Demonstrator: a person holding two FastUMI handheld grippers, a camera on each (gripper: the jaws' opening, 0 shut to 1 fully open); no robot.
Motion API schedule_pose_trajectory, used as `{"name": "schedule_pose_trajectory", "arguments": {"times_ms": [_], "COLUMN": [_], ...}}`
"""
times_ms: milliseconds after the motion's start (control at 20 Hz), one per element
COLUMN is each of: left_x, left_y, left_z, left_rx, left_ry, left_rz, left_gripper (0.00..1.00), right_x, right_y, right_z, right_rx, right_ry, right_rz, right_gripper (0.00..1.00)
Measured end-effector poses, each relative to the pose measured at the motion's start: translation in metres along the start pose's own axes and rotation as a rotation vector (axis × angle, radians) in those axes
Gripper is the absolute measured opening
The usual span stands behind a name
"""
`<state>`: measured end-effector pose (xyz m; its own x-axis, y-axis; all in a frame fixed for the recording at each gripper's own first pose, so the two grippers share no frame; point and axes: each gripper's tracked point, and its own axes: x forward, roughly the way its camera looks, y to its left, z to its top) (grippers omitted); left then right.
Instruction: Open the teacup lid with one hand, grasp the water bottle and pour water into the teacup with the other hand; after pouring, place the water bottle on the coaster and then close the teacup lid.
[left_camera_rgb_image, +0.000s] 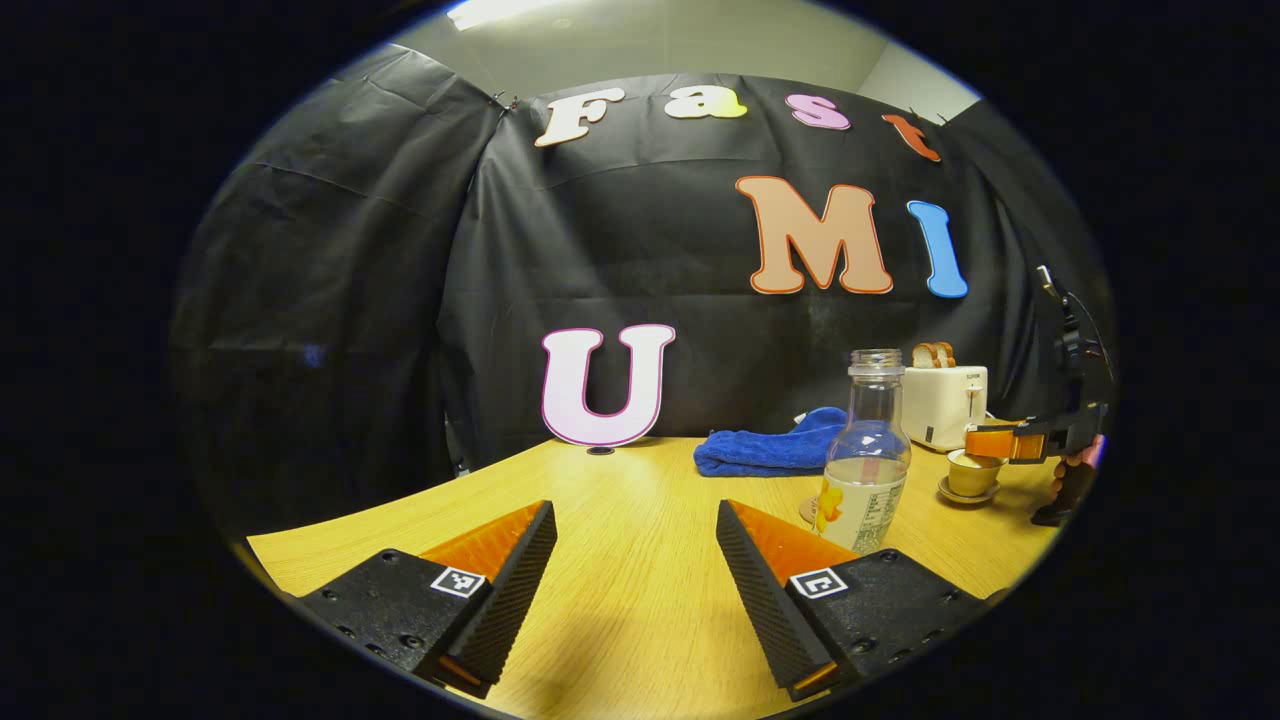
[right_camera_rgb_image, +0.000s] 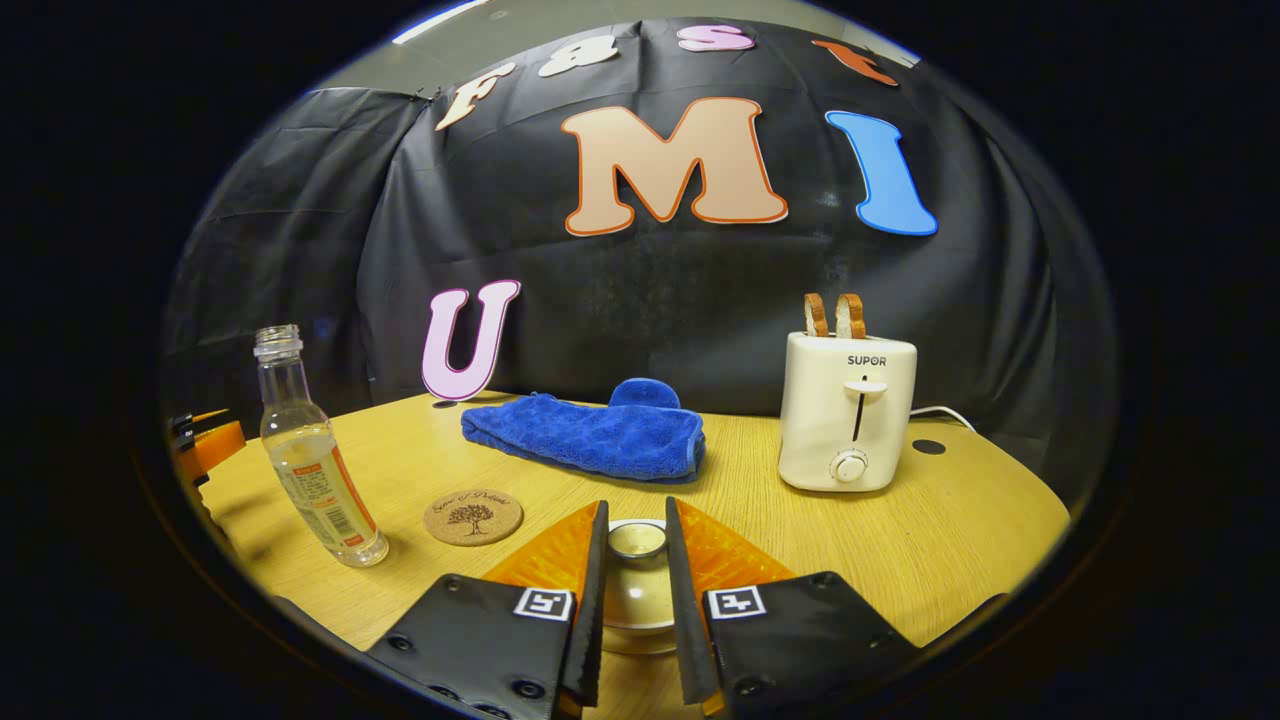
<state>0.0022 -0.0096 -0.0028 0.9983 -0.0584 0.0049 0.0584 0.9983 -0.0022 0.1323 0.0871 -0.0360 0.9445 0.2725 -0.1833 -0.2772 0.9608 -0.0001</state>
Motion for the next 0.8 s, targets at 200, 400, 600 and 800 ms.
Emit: {"name": "schedule_pose_trajectory", "arguments": {"times_ms": [200,400,600,800], "left_x": [0.000,0.000,0.001,0.002], "left_y": [0.000,-0.002,-0.016,-0.039], "left_z": [0.000,0.000,-0.001,-0.001], "left_rx": [-0.001,-0.001,-0.003,-0.005], "left_ry": [0.000,-0.001,-0.003,-0.004], "left_rz": [0.000,-0.011,-0.079,-0.192], "left_gripper": [0.94,0.94,0.94,0.94], "right_x": [-0.010,-0.024,-0.048,-0.071], "right_y": [-0.003,-0.003,-0.012,-0.022], "right_z": [0.013,0.015,0.016,0.018], "right_rx": [0.004,0.005,0.017,0.018], "right_ry": [-0.076,-0.114,-0.134,-0.169], "right_rz": [-0.014,-0.021,-0.051,-0.101], "right_gripper": [0.29,0.28,0.28,0.28]}}
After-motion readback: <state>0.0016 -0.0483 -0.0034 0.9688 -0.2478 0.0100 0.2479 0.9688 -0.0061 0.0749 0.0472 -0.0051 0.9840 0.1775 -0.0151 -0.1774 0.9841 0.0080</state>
